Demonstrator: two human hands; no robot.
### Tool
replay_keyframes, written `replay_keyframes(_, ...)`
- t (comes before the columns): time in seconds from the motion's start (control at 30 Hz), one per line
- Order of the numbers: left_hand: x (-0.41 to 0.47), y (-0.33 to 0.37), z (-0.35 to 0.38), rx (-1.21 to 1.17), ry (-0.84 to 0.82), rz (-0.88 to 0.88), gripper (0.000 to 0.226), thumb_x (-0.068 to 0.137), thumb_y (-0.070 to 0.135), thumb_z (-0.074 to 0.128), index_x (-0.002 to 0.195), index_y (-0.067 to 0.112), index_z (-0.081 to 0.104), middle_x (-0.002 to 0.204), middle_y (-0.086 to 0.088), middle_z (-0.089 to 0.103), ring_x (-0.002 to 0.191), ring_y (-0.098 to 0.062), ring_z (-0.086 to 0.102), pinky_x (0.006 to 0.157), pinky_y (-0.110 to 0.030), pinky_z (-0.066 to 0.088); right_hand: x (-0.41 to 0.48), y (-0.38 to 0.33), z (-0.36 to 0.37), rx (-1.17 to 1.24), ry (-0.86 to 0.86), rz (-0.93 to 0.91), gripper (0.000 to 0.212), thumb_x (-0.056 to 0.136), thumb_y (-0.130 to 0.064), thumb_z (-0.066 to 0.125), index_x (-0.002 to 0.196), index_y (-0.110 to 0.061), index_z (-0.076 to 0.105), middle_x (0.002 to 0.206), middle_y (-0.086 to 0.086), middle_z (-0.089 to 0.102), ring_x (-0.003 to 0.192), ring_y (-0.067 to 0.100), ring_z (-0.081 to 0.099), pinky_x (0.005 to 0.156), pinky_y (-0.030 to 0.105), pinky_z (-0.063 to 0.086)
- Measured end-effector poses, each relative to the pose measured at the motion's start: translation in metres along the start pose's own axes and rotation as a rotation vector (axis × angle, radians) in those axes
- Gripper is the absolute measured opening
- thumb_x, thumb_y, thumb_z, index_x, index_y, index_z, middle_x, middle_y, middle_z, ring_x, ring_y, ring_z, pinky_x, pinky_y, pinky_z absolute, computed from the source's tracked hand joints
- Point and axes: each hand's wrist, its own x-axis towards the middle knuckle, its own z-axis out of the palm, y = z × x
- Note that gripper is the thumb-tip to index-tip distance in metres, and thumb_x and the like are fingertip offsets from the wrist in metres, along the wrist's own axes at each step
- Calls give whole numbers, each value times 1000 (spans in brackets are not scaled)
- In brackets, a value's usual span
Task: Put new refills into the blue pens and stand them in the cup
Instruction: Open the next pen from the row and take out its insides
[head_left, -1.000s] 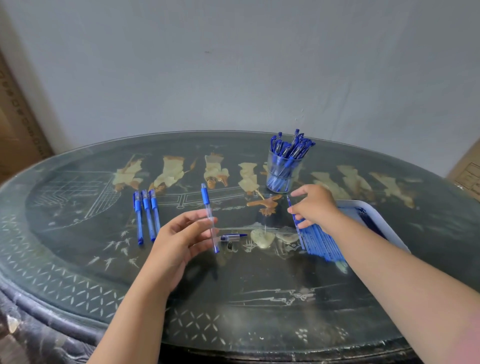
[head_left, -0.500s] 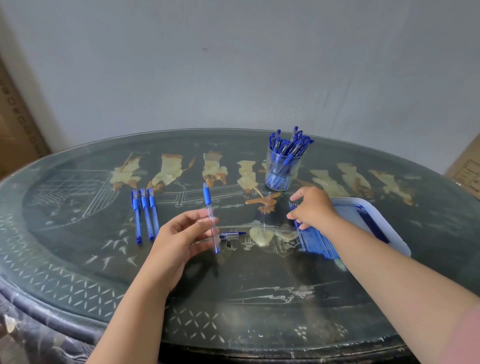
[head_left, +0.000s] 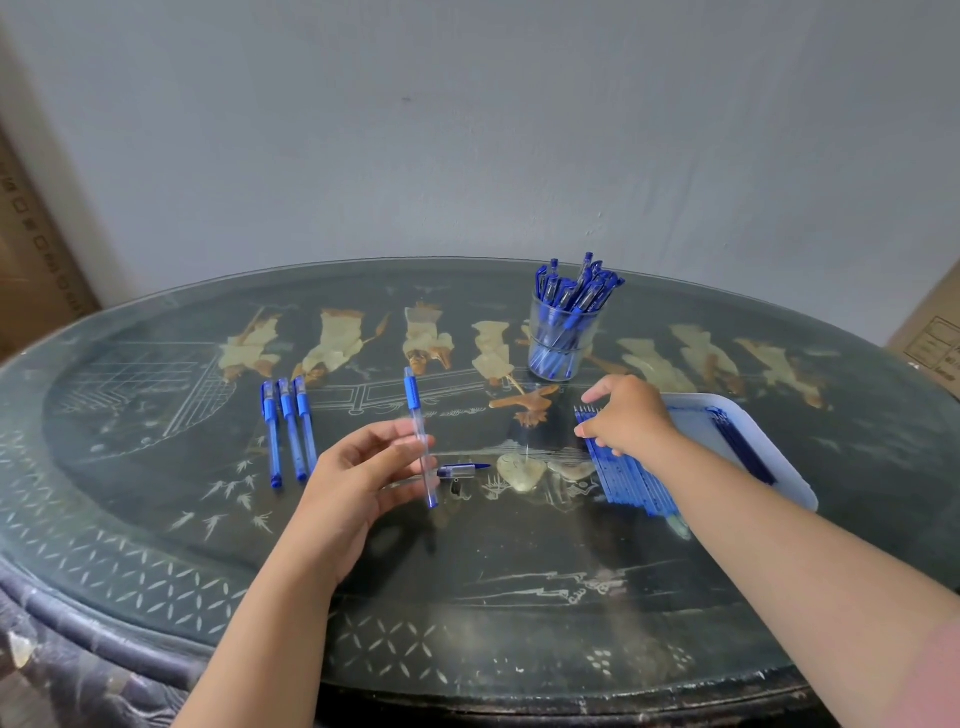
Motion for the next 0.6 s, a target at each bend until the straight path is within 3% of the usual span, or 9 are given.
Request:
replay_keyframes(0.4,0,0,0,-5,1,-5,21,86,-1,64,106,2,67,91,-8,73,74,-17,69,62,-28,59,0,1,2,17,33,-16,33,80,-12,79,109,-17,64,115,12,64,104,28,64,87,43,56)
replay_keyframes(0.6,1,-1,-2,7,-10,3,20,86,0,64,106,2,68,90,-7,72,74,-16,69,64,-28,59,-1,6,-5,96,108,-44,18,88,-19,71,105,-15,66,100,8,66,92,27,68,80,40,57)
